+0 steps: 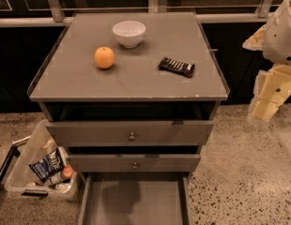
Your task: Place orange into bottom drawer
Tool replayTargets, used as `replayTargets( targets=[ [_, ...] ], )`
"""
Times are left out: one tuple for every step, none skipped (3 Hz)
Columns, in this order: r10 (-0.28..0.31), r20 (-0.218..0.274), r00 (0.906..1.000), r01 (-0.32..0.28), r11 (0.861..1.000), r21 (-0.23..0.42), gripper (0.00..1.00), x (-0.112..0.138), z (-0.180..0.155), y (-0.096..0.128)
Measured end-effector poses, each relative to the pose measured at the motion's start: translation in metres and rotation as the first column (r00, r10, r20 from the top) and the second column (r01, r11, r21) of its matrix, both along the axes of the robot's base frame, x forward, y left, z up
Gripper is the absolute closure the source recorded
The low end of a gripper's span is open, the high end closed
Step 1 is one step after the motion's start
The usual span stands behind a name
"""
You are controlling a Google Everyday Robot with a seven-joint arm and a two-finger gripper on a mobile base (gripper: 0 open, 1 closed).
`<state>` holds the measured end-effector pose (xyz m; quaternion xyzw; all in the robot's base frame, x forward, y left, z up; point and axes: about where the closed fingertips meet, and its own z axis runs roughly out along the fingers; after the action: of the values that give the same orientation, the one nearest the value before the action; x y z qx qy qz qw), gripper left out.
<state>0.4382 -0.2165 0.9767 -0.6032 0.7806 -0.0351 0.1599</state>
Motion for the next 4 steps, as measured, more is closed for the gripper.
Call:
replayTargets(
  targets=[
    [0.000, 0.000, 1.0000, 0.000, 1.000, 0.000, 0.00, 0.000, 0.000, 0.000],
    [-0.013, 0.008, 0.9999, 0.013, 1.000, -0.010, 0.00, 0.000, 0.002, 0.000],
    [-0.003, 0.045, 0.9990, 0.001, 0.999, 0.043, 0.00, -0.001, 0.005, 0.012],
    [0.042, 0.113, 0.9927, -0.056, 0.990, 0.126, 0.00, -0.004, 0.010, 0.034]
  ],
)
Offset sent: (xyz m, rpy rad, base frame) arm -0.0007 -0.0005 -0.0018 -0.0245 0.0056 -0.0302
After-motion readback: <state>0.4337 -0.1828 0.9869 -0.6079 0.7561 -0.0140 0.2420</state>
